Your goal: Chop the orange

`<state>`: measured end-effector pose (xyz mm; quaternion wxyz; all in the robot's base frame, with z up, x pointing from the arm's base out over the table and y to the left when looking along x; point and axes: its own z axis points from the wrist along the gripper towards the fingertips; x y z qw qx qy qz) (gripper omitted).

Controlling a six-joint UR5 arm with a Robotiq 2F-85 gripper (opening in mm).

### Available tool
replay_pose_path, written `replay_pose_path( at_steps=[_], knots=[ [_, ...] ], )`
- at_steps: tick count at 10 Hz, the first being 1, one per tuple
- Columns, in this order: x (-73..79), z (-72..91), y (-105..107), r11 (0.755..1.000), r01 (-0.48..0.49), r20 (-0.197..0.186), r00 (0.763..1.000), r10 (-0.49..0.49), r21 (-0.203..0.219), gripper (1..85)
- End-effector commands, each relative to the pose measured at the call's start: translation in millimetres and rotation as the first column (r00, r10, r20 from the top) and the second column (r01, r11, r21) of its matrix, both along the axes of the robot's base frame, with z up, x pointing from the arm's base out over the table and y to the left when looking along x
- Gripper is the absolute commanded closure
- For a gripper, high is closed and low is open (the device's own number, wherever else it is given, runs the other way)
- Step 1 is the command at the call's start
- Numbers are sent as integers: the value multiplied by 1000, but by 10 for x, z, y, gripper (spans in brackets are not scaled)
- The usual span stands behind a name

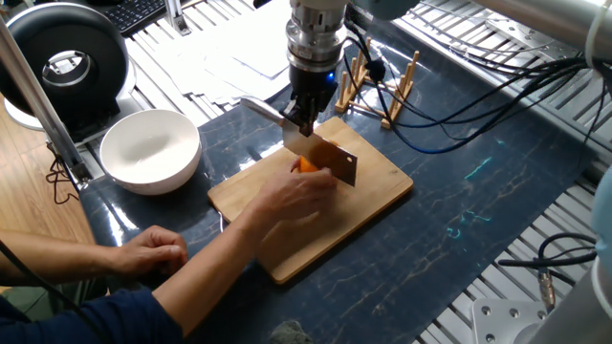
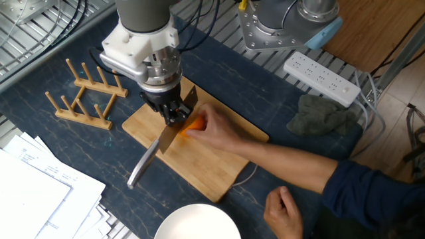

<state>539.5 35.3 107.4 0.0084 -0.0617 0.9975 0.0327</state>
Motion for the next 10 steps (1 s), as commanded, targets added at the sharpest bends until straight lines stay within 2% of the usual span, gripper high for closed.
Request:
replay_pose_path(
  at_steps=[1, 4, 7, 10],
  knots=[
    [-180, 186, 25, 1000, 6, -41, 999, -5, 22, 843],
    [-278, 440, -42, 1000, -10, -72, 997, 12, 25, 843],
    [-323, 593, -71, 1000, -15, -88, 996, 17, 17, 843],
    [-335, 650, -211, 999, -52, -91, 994, 52, -2, 843]
  ],
)
